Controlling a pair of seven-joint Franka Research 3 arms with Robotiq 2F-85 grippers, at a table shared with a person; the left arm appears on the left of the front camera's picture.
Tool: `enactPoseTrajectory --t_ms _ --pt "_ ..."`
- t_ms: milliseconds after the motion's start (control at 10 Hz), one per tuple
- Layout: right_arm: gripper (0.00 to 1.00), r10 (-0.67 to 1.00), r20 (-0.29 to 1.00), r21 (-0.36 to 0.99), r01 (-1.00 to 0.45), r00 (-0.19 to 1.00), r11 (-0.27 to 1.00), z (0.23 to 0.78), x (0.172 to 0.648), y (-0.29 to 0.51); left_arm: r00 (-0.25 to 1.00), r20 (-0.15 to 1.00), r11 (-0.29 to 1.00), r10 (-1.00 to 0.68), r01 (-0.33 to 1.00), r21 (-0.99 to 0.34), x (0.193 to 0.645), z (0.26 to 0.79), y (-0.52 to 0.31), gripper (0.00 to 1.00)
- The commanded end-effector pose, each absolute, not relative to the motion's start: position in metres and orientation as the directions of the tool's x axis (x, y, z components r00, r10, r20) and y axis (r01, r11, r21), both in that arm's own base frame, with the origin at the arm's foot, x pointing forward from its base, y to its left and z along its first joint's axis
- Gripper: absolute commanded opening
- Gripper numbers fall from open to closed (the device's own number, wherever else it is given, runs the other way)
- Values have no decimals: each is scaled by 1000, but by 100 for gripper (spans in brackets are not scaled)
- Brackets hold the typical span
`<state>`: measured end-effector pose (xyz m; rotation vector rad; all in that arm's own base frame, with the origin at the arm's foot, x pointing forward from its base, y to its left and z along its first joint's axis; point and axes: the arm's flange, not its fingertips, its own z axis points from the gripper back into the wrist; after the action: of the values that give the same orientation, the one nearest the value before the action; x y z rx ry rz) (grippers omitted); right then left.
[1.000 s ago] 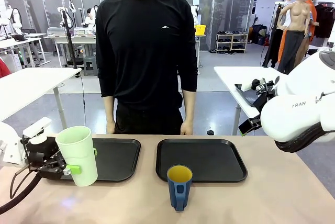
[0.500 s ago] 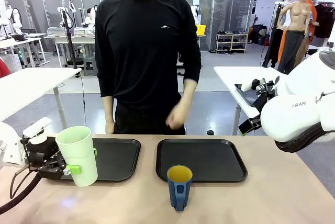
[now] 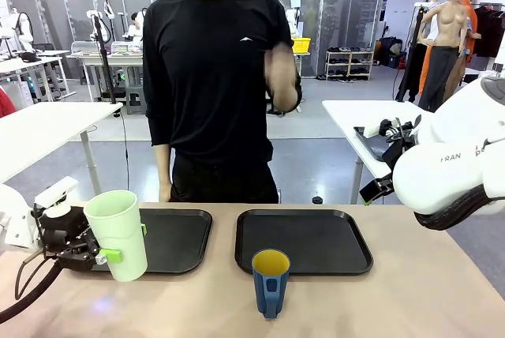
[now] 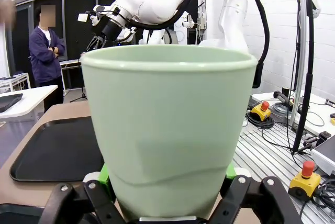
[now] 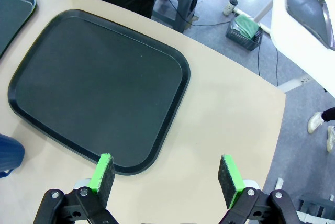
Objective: Sort and store the cups by type.
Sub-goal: Place the picked Reusable plastic cup into the Flat Tray indicated by the person.
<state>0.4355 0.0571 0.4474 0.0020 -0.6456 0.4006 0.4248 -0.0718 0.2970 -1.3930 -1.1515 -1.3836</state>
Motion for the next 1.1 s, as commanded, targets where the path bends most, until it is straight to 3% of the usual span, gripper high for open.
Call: enactPoseTrajectory --t_ms 0,700,800,1000 --pt "100 358 588 -117 -362 725 925 446 435 56 -36 998 -229 48 972 46 426 299 -73 25" --pt "100 358 588 -117 -362 725 925 446 435 56 -36 998 -229 48 972 46 426 299 -73 25" --pt "100 358 588 -117 -362 725 925 446 435 56 -31 998 -226 47 973 41 425 297 -72 84" --pt "100 358 588 -117 -362 725 925 446 435 56 -34 999 -211 26 977 39 434 291 -78 84"
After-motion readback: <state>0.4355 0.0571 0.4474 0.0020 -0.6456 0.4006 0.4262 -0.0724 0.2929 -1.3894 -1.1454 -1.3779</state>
